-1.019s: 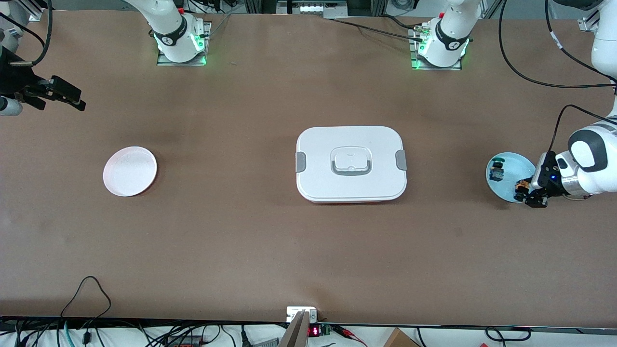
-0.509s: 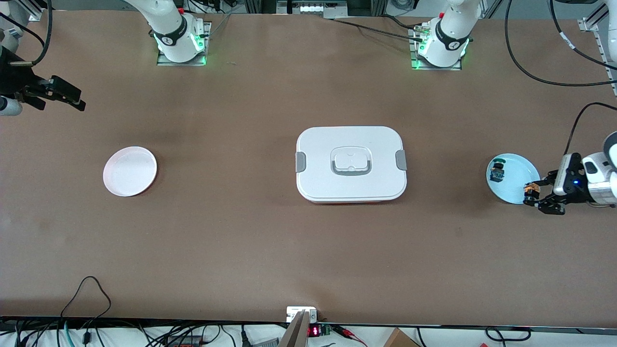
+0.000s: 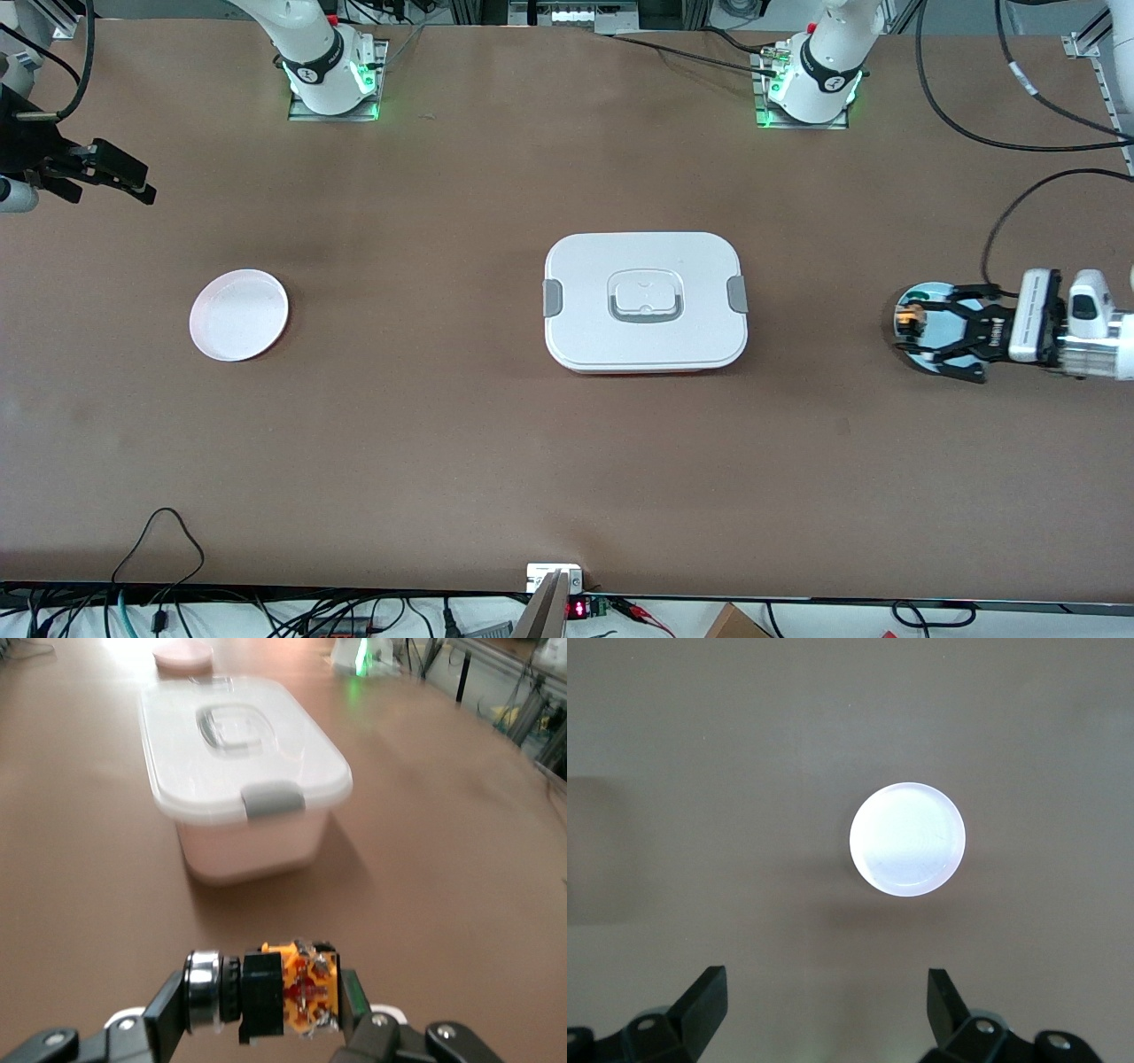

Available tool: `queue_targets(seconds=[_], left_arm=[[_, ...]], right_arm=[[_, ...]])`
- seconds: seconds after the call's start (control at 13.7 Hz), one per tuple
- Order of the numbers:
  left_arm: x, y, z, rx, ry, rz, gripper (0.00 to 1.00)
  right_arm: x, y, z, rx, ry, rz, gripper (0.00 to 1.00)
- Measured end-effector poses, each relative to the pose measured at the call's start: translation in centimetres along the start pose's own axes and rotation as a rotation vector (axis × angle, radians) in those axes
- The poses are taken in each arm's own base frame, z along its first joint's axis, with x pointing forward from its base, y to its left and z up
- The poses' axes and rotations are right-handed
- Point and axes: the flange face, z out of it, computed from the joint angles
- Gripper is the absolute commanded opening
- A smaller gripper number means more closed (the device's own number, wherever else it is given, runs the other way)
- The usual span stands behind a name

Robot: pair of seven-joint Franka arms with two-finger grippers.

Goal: Transfer orange switch to right arm and place
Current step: 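Lift the orange switch and carry it over the white box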

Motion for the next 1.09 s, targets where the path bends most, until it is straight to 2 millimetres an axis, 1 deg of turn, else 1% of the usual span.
queue_targets(seconds=[0.22, 0.44, 0.51, 0.65, 0.73, 0.87, 0.95, 1.02, 1.09], left_arm=[[6.3, -4.2, 7.4, -0.046, 0.287, -0.036, 0.00], [13.9, -7.5, 13.8, -0.072, 0.553, -0.031, 0.00], [16.6, -8.6, 16.5, -0.081, 0.653, -0.021, 0.00], [21.9, -10.9, 23.3, -0.053, 0.806, -0.028, 0.00], [24.3, -11.8, 27.0, -0.013, 0.840, -0.043, 0.00], [28.4, -12.5, 32.4, 0.053, 0.865, -0.085, 0.00], [30.3, -12.6, 34.5, 0.075, 0.869, -0.099, 0.00], [32.2, -12.7, 36.0, 0.097, 0.860, -0.102, 0.00], [33.8, -12.8, 36.9, 0.119, 0.843, -0.103, 0.00]], right_arm=[[0.2, -0.2, -0.1, -0.001, 0.002, -0.003, 1.00], [0.7, -0.2, 0.6, -0.007, -0.007, -0.002, 1.00], [0.9, -0.1, 0.9, -0.018, -0.011, -0.002, 1.00], [1.3, 0.0, 1.4, -0.029, -0.015, 0.000, 1.00], [1.3, 0.2, 1.4, -0.030, -0.016, 0.003, 1.00], [1.4, 0.5, 1.5, -0.029, -0.018, 0.010, 1.00], [1.4, 0.5, 1.5, -0.029, -0.018, 0.010, 1.00], [1.4, 0.5, 1.5, -0.024, -0.018, 0.010, 1.00], [1.4, 0.2, 1.5, -0.002, -0.018, 0.010, 1.00]])
